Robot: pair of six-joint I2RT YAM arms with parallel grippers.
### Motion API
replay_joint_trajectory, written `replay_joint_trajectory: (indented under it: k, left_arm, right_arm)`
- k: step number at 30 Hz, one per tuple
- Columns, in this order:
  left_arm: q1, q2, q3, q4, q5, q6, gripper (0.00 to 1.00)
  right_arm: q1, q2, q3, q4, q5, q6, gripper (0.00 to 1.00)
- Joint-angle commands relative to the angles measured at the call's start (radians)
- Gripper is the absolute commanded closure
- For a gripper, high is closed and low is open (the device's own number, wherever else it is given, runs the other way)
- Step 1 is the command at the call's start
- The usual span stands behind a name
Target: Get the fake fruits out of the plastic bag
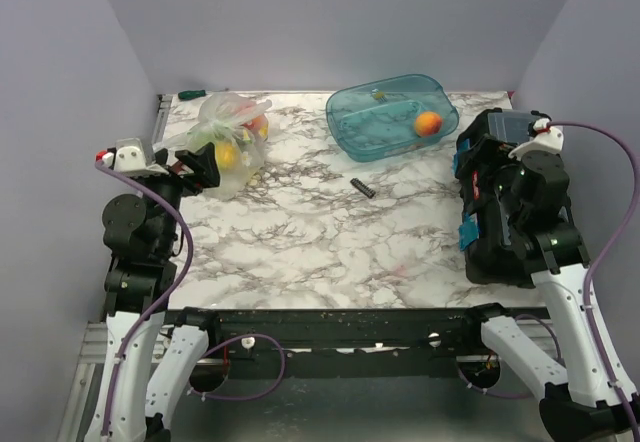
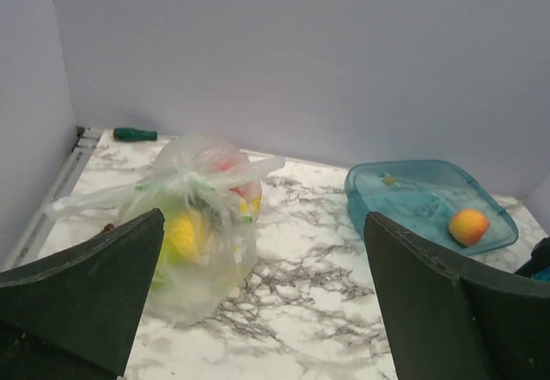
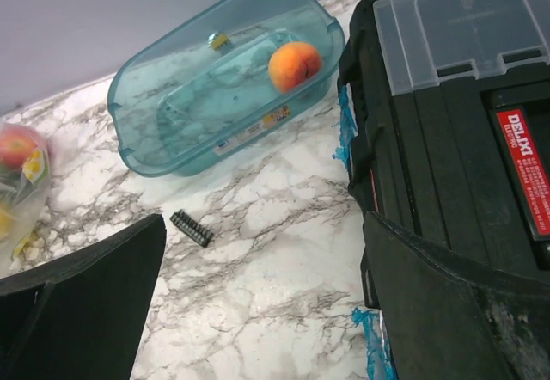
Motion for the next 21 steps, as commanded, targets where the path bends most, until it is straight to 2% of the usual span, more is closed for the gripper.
replay_joint_trajectory:
  k: [1, 10, 18, 21]
  left_arm:
    - [0.002, 0.020, -0.017, -0.042, 0.026, -0.031, 0.01]
    - [0.003, 0.043, -0.036, -0.047, 0.133, -0.061, 0.01]
    - [0.033, 0.094, -0.028, -0.119, -0.047, -0.087, 0.01]
    - [0.061, 0.150, -0.014, -0.153, -0.051, -0.113, 0.01]
  right_arm:
    - [-0.003, 0.027, 0.018, -0.039, -0.048, 0.014, 0.00]
    - [-0.003, 0.064, 0.063, -0.071, -0.265, 0.058, 0.00]
    - [-0.002, 0.211, 0.120, -0.082, -0.254, 0.196, 0.00]
    - [0.000, 0.262, 0.123, -0.072, -0.285, 0.272, 0.00]
